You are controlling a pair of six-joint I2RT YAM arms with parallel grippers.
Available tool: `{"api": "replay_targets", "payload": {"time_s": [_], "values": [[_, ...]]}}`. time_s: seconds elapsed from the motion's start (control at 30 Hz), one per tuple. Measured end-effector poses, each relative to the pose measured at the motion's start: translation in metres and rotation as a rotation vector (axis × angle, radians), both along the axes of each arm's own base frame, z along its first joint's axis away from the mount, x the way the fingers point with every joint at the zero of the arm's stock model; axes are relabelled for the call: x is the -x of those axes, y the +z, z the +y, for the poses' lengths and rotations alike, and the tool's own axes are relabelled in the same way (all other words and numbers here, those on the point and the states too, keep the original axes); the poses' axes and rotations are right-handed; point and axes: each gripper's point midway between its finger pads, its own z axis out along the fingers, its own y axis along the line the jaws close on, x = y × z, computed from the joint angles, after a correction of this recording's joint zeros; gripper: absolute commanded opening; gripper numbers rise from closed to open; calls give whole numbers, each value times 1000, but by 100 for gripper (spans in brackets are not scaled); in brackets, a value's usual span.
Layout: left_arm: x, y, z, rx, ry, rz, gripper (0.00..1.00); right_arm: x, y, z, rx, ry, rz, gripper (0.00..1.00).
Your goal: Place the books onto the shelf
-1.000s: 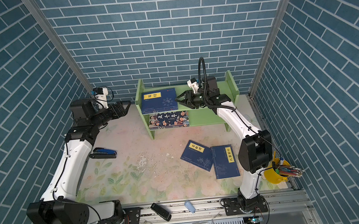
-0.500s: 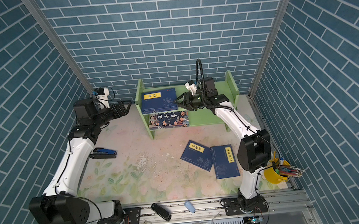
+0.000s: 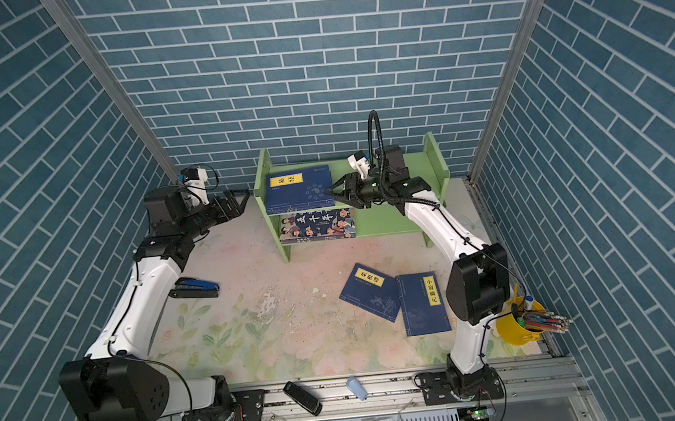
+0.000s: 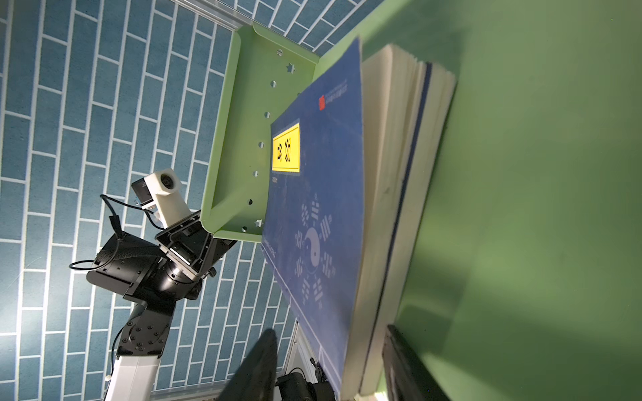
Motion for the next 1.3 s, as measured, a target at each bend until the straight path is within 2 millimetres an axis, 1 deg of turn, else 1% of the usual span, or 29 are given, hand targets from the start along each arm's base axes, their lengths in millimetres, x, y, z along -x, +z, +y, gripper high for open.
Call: {"api": "replay_targets", "payload": {"time_s": [0.13,0.3,0.73,0.97,1.3], "values": [[-4,-12,2,11,17,34,99,0,0,0,0,0,0,51],[-7,-19,2,23,21,56,99,0,0,0,1,1,1,51],[-9,-21,1,42,24,66,99,4,0,0,4,3,9,50],[-10,-27,1,52,23,81,99,7,0,0,9,6,21,50],[-10,-28,-2,61,9,86,99,9,0,0,12,7,27,49]]}}
